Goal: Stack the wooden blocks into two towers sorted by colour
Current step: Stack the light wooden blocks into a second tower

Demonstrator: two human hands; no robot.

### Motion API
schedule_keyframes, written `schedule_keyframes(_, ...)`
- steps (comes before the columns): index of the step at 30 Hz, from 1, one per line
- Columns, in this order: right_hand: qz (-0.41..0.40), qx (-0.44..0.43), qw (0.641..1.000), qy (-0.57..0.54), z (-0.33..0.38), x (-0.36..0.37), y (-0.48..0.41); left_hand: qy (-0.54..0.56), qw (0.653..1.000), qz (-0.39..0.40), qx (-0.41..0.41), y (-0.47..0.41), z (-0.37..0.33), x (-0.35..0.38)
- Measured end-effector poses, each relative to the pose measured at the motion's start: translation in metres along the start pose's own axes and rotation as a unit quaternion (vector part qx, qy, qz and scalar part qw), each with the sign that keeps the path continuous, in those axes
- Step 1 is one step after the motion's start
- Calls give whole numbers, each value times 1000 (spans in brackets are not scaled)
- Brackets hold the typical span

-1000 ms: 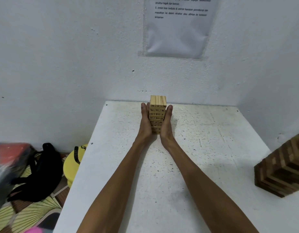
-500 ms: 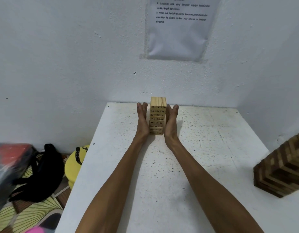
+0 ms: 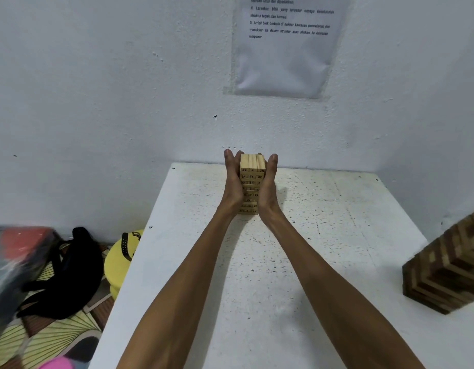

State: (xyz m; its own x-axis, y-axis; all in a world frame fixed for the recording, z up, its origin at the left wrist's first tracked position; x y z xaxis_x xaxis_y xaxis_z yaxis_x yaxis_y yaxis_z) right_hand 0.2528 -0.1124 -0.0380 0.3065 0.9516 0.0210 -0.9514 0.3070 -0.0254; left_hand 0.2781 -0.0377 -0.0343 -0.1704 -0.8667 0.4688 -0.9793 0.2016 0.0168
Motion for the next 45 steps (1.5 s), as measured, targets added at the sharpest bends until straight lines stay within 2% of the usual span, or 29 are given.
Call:
schedule_keyframes(10,-10,-3,1000,-7,1,2,1,-5,1000,5,-16,-6,12,-7)
schedule_keyframes(16,-44,-10,999,10,11,-13,-3,-14,999,-27,21,-2,-14,-9)
schedule_keyframes(23,-9,-27,999,26,31,-9,-6,-28,1000,8,9,-2,-30,9)
schedule_keyframes(29,0,-17,999,44,32,-1,-5,-23,1000,4,-3,0,-29,12)
schedule_keyframes(40,-9,-26,999,26,28,1,-6,0,1000,-8,-3,0,-28,13)
schedule_keyframes(45,-23,-12,999,-29,19,-9,-6,13,1000,-7,8,3,-28,6)
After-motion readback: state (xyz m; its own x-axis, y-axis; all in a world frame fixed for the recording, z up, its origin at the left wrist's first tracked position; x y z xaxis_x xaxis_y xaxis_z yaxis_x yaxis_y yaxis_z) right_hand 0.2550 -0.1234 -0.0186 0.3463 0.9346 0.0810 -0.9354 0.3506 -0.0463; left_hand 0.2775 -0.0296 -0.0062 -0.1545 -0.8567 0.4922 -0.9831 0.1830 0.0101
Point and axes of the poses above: each hand's wrist, its own y-axis away from the middle knuckle, its own x-axis out of the palm, z = x × y, the point moved 6 cm from there along -y, towards the middle knuckle, and after that the axes turned 12 degrees about y, right-handed, at the moved point
